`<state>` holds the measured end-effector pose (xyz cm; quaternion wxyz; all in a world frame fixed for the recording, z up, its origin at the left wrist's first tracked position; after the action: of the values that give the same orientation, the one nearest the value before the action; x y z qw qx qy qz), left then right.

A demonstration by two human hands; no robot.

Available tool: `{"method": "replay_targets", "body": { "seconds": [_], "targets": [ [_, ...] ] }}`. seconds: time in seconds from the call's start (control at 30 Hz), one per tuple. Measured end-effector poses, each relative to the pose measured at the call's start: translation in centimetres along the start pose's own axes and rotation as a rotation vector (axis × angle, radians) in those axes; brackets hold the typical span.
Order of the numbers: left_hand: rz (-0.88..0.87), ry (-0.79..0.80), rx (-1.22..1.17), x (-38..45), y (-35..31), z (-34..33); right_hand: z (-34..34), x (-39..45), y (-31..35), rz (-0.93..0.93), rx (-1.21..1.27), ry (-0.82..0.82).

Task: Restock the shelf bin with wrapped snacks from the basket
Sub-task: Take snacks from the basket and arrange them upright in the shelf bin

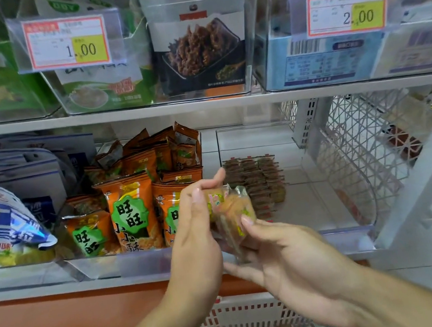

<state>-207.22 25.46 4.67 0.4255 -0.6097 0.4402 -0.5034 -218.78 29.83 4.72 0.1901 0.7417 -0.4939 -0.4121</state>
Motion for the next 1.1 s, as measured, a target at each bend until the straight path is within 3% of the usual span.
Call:
{"method": "replay_targets", "body": {
  "seconds": [0.27,0.37,0.43,0.5,0.53,0.6,0.77,0.87,1.1],
  "targets": [
    [0.053,0.117,0.0,-0.2,0.9,-1.1,1.1,0.9,2.4,0.103,-0.018,0.122],
    [-0.102,0.123,0.243,0.1,0.6,-0.8,2.7,1.8,5.2,0.183,-0.179,0.089],
    [-0.22,0.148,0.441,-0.2,0.8,-0.8,4.7,2.8,7.7,0.333,-0.497,-0.133],
    [-0.216,0.181,0.594,-0.6,1.6,-1.0,7.4,3.8,9.9,0.496,-1.041,-0.447],
    [-0.184,0.194,0.649,-0.7,2.1,-1.0,8.5,4.4,10.5,0.521,-1.252,-0.552],
    [-0.169,0.212,0.717,-0.8,2.8,-1.2,10.5,5.6,10.6,0.467,-1.423,-0.641],
    [-0.266,0.259,0.764,-0.8,3.7,-1.9,12.4,9.4,9.8,0.337,-1.454,-0.614],
    [-0.192,0.304,0.756,-0.9,4.7,-2.1,12.5,11.0,9.1,0.252,-1.415,-0.579],
    [-0.115,0.386,0.889,-1.3,5.5,-2.1,10.9,12.1,8.8,0.326,-1.516,-0.549]
  ]
}}
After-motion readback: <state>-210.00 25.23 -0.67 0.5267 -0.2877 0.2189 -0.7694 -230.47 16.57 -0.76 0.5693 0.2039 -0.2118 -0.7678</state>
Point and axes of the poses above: each hand's wrist, its own x-axis towards the middle knuckle, its own z-axis out of the back of the hand, y = z × x, the point moved 4 cm from there along x, towards the middle knuckle, and after that the axes turned 10 degrees about -y, right-handed, at the moved point
